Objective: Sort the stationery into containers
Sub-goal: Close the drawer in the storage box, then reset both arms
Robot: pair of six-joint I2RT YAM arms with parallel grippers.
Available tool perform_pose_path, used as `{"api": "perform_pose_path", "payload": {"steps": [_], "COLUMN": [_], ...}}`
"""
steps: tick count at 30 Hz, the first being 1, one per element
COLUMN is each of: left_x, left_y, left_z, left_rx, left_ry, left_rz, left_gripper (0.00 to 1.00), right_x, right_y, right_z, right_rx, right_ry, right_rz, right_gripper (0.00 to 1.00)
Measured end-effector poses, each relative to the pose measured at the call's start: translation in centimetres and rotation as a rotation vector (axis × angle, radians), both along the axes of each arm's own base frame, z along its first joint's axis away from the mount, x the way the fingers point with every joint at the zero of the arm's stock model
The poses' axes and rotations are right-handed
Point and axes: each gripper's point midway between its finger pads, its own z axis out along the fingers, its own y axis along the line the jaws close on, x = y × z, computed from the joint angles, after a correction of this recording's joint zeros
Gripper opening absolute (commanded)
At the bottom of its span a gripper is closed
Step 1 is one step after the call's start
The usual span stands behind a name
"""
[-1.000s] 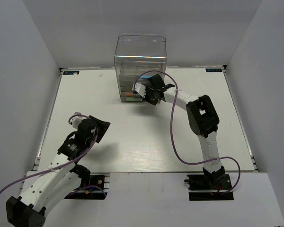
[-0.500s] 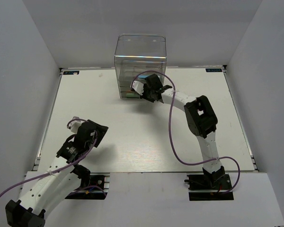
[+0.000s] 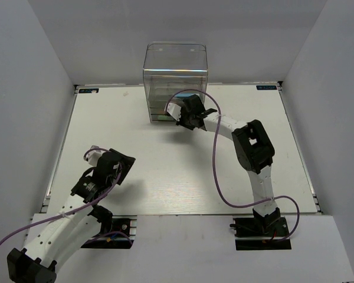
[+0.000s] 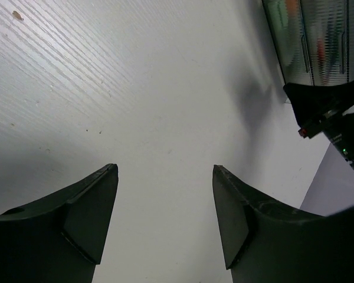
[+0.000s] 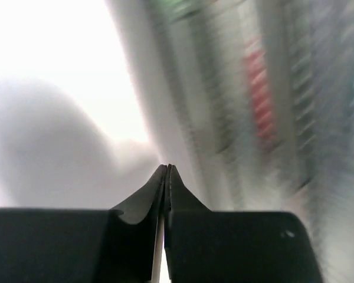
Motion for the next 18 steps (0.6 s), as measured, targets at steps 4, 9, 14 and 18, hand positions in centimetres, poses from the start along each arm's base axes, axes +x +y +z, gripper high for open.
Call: {"api": "perform_pose_path", "payload": {"steps": [4,9,14,18], "left_x": [0.2,0.6,1.0,1.3], "left_y": [-0.1,-0.8,-1.6,-1.9], "left_z": [0.5,1.6,2.7,3.9], "left_rx": [-0.002,-0.004,0.018,0.053], "left_ry": [-0.024,-0.080,-0.138,-0.177], "left_rz": [-0.011,-0.063,-0.137,-0.182], "left_gripper": [0.78,0.98,0.99,0.99], "right_x": [-4.4,-9.3,-11.6,-12.9], "right_y": [-0.6,-0.7,-0.5,-1.4], "right_z": [0.5,5.8,13.3,16.0], "right_rx": [0.043,0.188,0.358,0.447], "right_ry": [0.108,0.168,0.130,0.127], "right_rz": [0.085,0.136,0.129,0.066], "right_gripper": [0.35,0.90,0.90,0.90]}}
